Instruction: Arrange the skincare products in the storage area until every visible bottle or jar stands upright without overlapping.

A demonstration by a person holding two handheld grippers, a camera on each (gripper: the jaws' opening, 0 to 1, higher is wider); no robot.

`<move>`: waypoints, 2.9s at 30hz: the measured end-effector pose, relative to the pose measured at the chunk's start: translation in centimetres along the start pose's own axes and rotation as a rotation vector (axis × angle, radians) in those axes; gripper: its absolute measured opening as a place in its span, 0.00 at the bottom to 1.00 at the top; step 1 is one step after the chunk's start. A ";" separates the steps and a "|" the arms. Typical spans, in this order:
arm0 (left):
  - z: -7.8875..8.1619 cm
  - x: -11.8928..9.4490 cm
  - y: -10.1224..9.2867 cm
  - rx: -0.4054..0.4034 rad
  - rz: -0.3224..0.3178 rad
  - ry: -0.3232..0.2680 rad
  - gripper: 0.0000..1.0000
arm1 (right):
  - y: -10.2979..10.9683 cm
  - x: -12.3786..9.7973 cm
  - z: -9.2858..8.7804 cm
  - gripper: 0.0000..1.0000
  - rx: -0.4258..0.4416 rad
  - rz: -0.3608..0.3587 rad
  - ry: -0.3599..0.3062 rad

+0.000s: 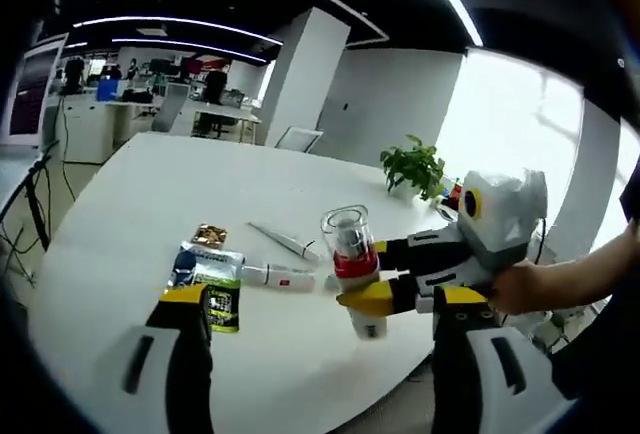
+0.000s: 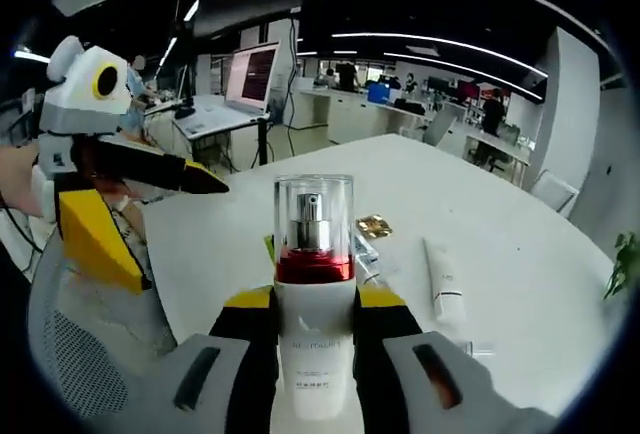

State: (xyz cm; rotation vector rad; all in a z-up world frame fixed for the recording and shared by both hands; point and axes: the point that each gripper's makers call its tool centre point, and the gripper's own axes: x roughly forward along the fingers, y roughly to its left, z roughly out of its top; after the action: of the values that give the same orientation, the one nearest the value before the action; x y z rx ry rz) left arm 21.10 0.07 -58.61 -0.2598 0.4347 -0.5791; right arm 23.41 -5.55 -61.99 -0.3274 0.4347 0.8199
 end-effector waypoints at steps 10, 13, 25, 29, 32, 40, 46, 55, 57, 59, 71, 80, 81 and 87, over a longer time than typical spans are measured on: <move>0.7 2.2 -3.6 -0.052 -0.085 -0.027 0.73 | 1.3 -2.0 0.8 0.27 0.042 -0.037 -0.061; 0.6 2.7 -4.7 -0.056 -0.111 -0.024 0.68 | 1.8 -2.7 1.0 0.27 0.044 -0.043 -0.068; 0.4 3.0 -6.2 -0.080 -0.171 -0.006 0.49 | 2.6 -2.8 1.4 0.27 0.024 -0.032 -0.080; 0.4 3.0 -7.1 -0.102 -0.200 -0.009 0.44 | 2.9 -2.9 1.7 0.27 0.028 -0.028 -0.091; 0.4 3.0 -7.1 -0.113 -0.204 -0.007 0.43 | 2.8 -3.1 1.7 0.27 0.025 -0.031 -0.092; 0.7 3.3 -7.5 -0.068 -0.193 -0.008 0.37 | 2.4 -3.4 1.6 0.27 0.073 -0.040 -0.100; 0.5 3.7 -7.6 -0.045 -0.167 0.002 0.38 | 2.0 -3.6 1.2 0.27 0.118 -0.059 -0.092; -0.4 5.1 -6.7 0.034 -0.160 0.034 0.24 | 1.9 -4.5 1.4 0.27 0.163 -0.081 -0.110; 0.5 3.9 -6.9 0.018 -0.158 0.032 0.23 | 1.8 -4.5 1.6 0.27 0.159 -0.080 -0.114; 0.7 3.6 -7.1 0.009 -0.151 0.041 0.23 | 1.8 -4.5 1.6 0.27 0.170 -0.080 -0.109; 1.2 3.7 -6.7 0.005 -0.153 0.043 0.23 | 2.0 -4.3 2.0 0.28 0.181 -0.061 -0.137; 2.4 3.2 -7.5 0.035 -0.208 0.037 0.22 | 2.0 -4.8 3.2 0.29 0.198 0.038 -0.231; 2.5 3.1 -7.8 0.040 -0.223 0.037 0.22 | 2.1 -5.1 3.3 0.29 0.198 0.052 -0.236; 3.4 2.7 -9.5 0.081 -0.322 0.028 0.22 | 2.0 -5.9 4.0 0.32 0.178 0.191 -0.267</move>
State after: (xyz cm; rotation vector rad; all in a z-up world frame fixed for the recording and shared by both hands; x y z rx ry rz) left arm 20.26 -8.74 -53.08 -0.2459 0.3981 -0.9143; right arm 19.29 -6.21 -55.84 -0.0096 0.2885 0.9890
